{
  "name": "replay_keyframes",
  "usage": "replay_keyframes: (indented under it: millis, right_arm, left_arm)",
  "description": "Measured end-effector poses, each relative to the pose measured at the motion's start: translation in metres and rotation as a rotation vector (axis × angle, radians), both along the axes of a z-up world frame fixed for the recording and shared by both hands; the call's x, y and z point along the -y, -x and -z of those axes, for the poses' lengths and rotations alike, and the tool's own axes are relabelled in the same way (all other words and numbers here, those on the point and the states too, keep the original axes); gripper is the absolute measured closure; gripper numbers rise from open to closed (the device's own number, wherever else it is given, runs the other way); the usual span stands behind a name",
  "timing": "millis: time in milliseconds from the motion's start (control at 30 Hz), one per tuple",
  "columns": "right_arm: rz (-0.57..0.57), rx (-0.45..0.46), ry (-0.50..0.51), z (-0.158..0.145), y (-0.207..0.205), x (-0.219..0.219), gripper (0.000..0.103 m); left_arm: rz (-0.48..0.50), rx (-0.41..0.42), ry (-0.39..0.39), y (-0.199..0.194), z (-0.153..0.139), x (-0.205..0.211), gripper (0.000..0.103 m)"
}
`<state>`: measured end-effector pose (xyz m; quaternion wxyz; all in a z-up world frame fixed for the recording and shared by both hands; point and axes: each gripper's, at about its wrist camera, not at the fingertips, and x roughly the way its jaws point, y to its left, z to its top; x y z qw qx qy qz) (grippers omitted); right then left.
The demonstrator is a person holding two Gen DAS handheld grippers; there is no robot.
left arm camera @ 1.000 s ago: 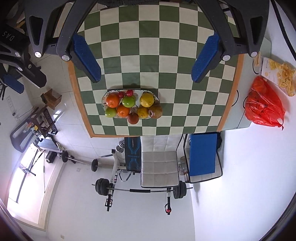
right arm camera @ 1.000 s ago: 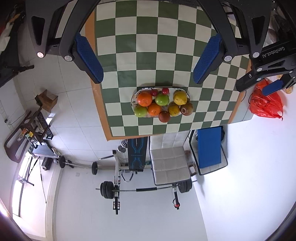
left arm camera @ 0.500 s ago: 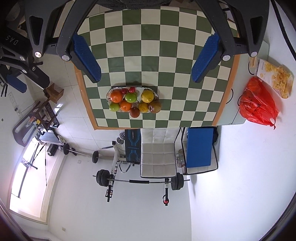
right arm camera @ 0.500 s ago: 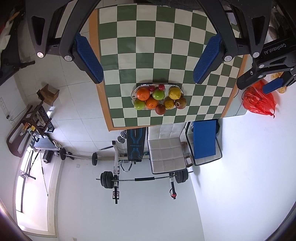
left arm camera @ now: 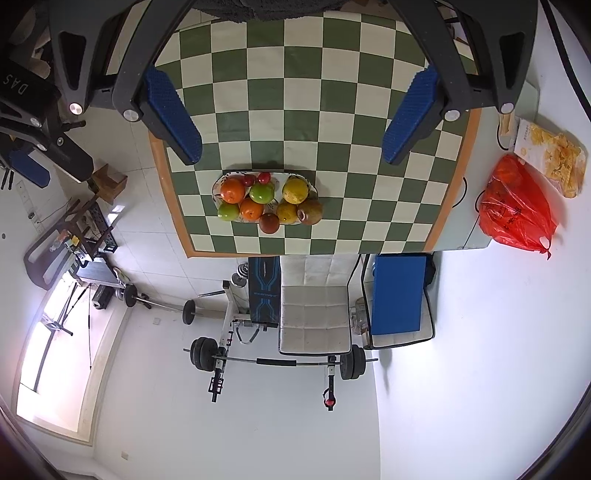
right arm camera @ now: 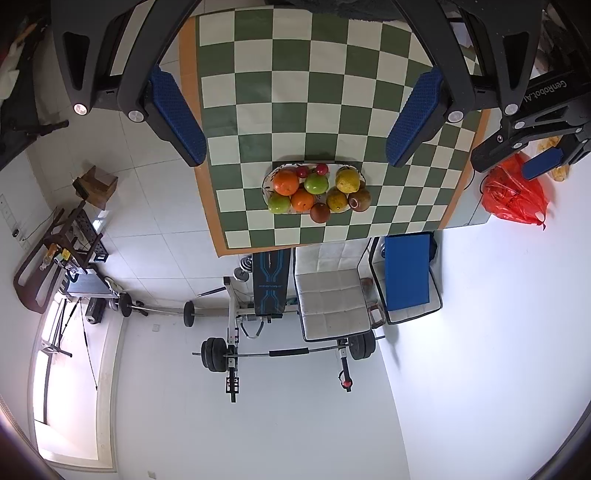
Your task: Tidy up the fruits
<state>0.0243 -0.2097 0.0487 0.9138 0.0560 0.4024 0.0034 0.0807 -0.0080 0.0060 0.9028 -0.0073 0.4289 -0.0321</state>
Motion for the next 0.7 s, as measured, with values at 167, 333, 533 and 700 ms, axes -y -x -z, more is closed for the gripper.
replay_keyframes:
  millis: [167, 333, 533, 700]
  right_arm:
    - [0.001, -0.002, -0.003, 0.003, -0.010, 0.003, 0.003]
    - [0.008, -0.010, 0.002, 0.019, -0.031, 0.007, 0.003]
    - [0.015, -0.047, 0.016, 0.054, -0.065, 0.014, 0.003]
    - [0.034, -0.070, 0.024, 0.084, -0.093, 0.021, 0.003]
  left_arm:
    - [-0.011, -0.012, -0.012, -0.016, 0.013, 0.002, 0.003]
    - [-0.019, -0.030, -0.027, -0.034, 0.029, 0.006, 0.003]
    - [-0.024, -0.060, -0.047, -0.059, 0.054, 0.013, 0.003]
    - [-0.024, -0.084, -0.046, -0.081, 0.074, 0.015, 0.003]
